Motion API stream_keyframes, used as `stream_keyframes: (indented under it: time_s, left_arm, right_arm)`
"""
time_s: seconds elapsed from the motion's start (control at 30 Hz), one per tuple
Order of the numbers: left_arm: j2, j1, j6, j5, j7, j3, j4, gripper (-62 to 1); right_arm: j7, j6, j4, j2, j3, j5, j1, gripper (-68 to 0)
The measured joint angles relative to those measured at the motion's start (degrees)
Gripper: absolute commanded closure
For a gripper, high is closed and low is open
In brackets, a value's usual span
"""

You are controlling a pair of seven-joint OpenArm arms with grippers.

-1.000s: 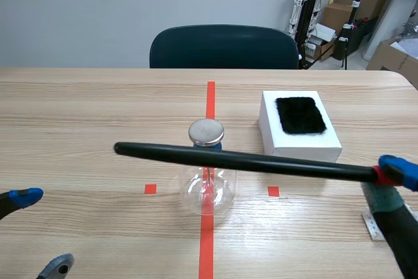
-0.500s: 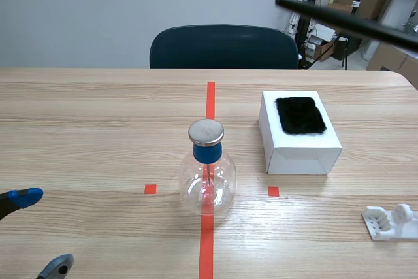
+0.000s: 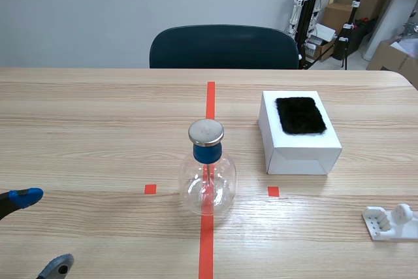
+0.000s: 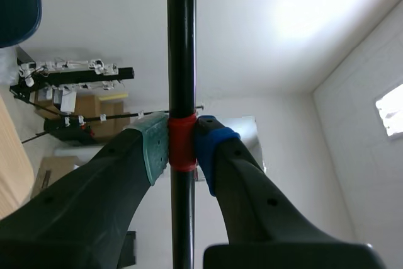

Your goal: Do the electroscope experiment. move the rod toward and away from the electroscope

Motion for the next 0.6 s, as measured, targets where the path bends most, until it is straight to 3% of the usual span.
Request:
stream_keyframes:
  time_s: [0.2,0.37,0.6]
  left_arm:
    - [0.00,0.00,0.00,0.00,0.00,0.00,0.00,-62.3]
    - [0.00,0.00,0.00,0.00,0.00,0.00,0.00,-62.3]
    - [0.00,0.00,0.00,0.00,0.00,0.00,0.00,-62.3]
  right_arm:
    - [-3.52,0.50,0.00,0.63,-11.43,-10.32,4.70,-3.9]
    - [-2.75,1.36,-0.94,0.63,-12.81,-14.97,4.37,-3.9]
    - [1.42,1.40,-5.81,0.31,-13.00,-17.75,3.41,-3.9]
